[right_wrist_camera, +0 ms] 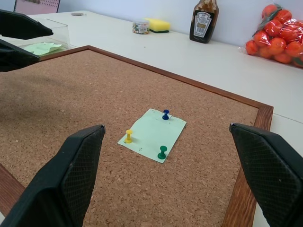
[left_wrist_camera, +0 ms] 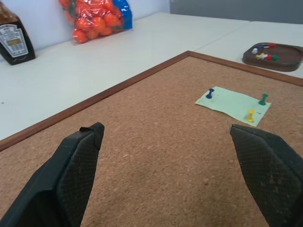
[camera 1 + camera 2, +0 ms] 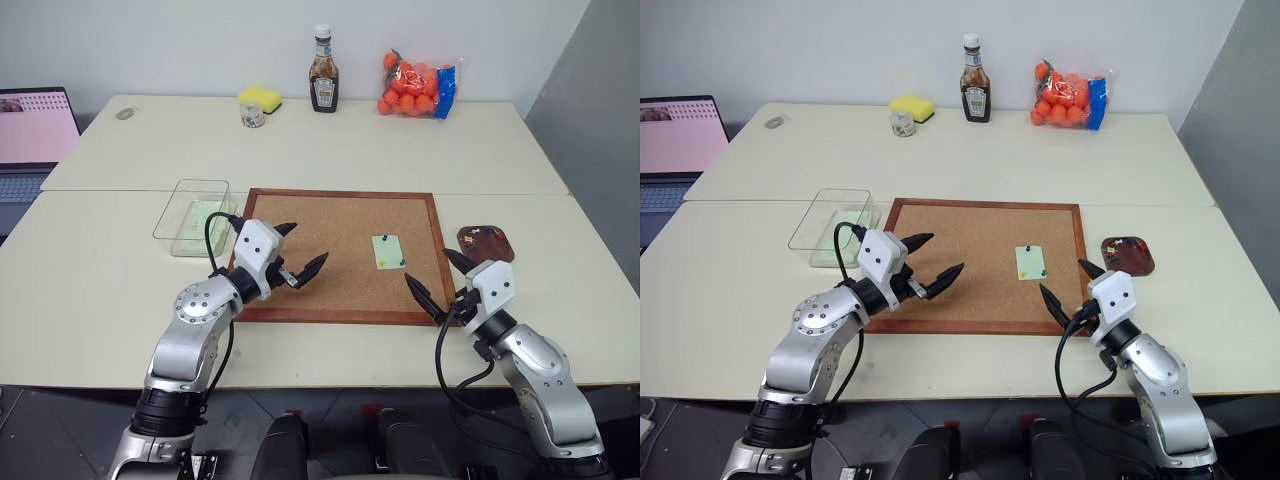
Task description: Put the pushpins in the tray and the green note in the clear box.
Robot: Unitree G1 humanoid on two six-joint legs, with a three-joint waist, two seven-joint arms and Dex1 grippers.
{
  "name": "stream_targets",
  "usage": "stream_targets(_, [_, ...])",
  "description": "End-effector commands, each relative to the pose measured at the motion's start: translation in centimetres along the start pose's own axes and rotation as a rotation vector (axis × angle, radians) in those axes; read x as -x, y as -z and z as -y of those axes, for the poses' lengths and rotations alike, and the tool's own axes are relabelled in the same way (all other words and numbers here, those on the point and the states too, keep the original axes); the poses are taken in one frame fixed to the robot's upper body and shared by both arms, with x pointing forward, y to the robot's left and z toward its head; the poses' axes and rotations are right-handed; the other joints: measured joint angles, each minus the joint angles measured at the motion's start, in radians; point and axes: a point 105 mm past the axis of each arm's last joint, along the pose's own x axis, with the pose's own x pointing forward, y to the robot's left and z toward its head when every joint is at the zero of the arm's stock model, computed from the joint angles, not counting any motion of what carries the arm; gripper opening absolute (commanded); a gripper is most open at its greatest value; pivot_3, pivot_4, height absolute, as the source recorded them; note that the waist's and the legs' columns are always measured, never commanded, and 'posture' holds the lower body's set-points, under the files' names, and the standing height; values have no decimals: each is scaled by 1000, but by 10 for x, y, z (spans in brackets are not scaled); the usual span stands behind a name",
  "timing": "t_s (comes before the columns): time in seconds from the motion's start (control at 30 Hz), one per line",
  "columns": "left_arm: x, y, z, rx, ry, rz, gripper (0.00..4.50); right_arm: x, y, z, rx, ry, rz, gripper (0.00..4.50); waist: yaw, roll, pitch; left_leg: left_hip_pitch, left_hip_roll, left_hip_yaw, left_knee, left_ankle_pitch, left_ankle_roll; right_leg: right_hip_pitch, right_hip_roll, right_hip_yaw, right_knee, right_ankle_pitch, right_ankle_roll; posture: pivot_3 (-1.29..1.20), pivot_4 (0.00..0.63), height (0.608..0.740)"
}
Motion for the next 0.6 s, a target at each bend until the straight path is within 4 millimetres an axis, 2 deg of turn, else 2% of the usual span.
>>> stream_targets(0.03, [3, -5, -4, -19, -4, 19, 4500, 3, -14, 1, 32, -13, 40, 4465, 0, 0, 0, 0, 0, 0, 0, 0, 0, 0, 0, 0, 0, 0, 0, 0, 150, 740])
stream_targets(0.23, [7, 4, -2, -1, 25, -10, 4500, 5, -14, 3, 36, -15, 37, 4465, 0, 0, 0, 0, 0, 0, 0, 0, 0, 0, 0, 0, 0, 0, 0, 0, 150, 740])
stream_targets(0.6, [9, 15, -15, -31, 10, -57, 2537, 3, -17, 1, 39, -25, 44, 4500, 0, 0, 0, 0, 0, 0, 0, 0, 0, 0, 0, 0, 0, 0, 0, 0, 150, 740])
